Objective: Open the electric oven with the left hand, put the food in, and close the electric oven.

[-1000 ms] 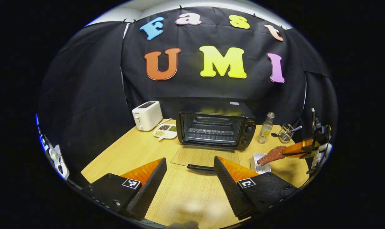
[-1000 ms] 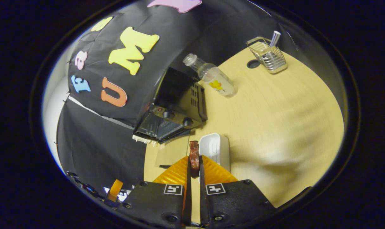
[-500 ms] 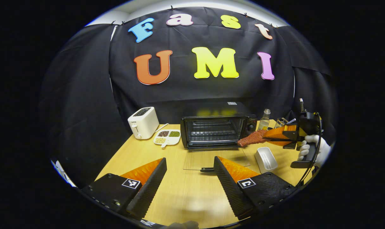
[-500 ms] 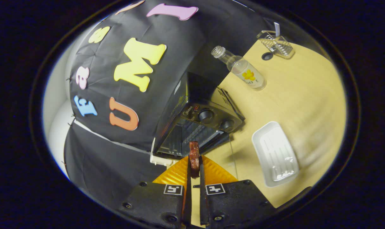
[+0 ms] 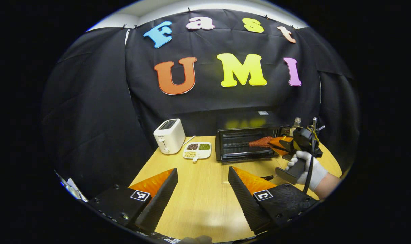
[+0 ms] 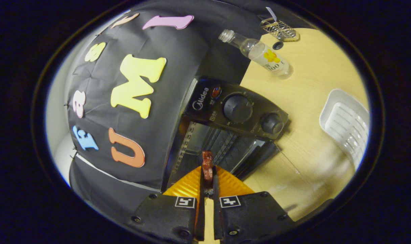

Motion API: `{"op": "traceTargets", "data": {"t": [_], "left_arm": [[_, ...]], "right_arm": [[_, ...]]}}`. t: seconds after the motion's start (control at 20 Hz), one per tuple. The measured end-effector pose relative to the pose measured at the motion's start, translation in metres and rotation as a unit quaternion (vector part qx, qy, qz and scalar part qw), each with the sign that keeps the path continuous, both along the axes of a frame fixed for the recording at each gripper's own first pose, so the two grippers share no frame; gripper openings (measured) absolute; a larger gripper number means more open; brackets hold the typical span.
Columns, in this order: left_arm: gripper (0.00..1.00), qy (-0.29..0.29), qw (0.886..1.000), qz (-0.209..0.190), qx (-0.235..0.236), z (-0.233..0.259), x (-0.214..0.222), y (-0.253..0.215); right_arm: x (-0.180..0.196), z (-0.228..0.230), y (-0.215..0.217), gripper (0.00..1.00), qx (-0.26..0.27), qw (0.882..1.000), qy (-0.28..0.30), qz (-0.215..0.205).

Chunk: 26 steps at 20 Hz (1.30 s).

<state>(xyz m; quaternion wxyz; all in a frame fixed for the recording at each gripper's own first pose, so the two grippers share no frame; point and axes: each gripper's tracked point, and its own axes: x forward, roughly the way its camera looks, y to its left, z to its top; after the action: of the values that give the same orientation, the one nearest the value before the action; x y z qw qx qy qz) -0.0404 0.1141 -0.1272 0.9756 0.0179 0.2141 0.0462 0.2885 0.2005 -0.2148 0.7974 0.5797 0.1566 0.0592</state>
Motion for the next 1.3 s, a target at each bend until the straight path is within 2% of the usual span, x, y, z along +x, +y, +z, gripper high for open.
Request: {"op": "traceTargets", "data": {"t": [0.2,0.35,0.5,0.65,0.75,0.8,0.85,0.95,1.0,1.05,1.1,1.2,1.3], "left_arm": [[0.95,0.003,1.000,-0.005,-0.001,-0.006,0.008,0.002],[0.96,0.007,1.000,-0.012,0.005,-0.016,0.015,0.003],[0.97,0.008,1.000,-0.016,0.004,-0.016,0.018,0.004],[0.96,0.007,1.000,-0.011,-0.003,-0.017,0.017,0.010],[0.97,0.006,1.000,-0.007,-0.003,-0.017,0.016,0.014],[0.97,0.004,1.000,-0.005,-0.001,-0.017,0.015,0.015],[0.97,0.000,1.000,-0.002,0.004,-0.017,0.015,0.017],[0.97,-0.004,1.000,-0.001,0.010,-0.018,0.016,0.018],[0.97,-0.005,1.000,-0.001,0.010,-0.019,0.016,0.018],[0.97,-0.006,1.000,-0.002,0.007,-0.020,0.017,0.016],[0.97,-0.009,1.000,-0.004,0.004,-0.020,0.018,0.014],[0.97,-0.013,1.000,-0.006,0.004,-0.020,0.018,0.011],[0.97,-0.016,1.000,-0.004,0.000,-0.020,0.019,0.011]], "right_arm": [[0.031,-0.017,0.005,0.13,0.026,0.998,0.013,-0.055],[0.048,-0.028,0.014,0.14,0.004,0.998,0.017,-0.056],[0.060,-0.025,0.017,0.15,0.002,0.997,0.005,-0.078],[0.061,-0.029,0.028,0.17,-0.039,0.997,0.011,-0.068],[0.059,-0.038,0.033,0.24,-0.074,0.995,0.023,-0.057],[0.057,-0.041,0.033,0.37,-0.092,0.994,0.026,-0.049],[0.057,-0.038,0.034,0.36,-0.107,0.993,0.018,-0.045],[0.056,-0.033,0.034,0.53,-0.165,0.986,0.007,-0.024],[0.054,-0.033,0.032,0.84,-0.202,0.979,0.006,-0.014],[0.052,-0.033,0.030,0.84,-0.236,0.972,0.005,-0.006],[0.049,-0.033,0.029,0.93,-0.261,0.965,0.002,0.005],[0.040,-0.034,0.029,0.94,-0.298,0.954,0.002,0.020],[0.032,-0.038,0.028,0.97,-0.356,0.934,0.002,0.037]]}}
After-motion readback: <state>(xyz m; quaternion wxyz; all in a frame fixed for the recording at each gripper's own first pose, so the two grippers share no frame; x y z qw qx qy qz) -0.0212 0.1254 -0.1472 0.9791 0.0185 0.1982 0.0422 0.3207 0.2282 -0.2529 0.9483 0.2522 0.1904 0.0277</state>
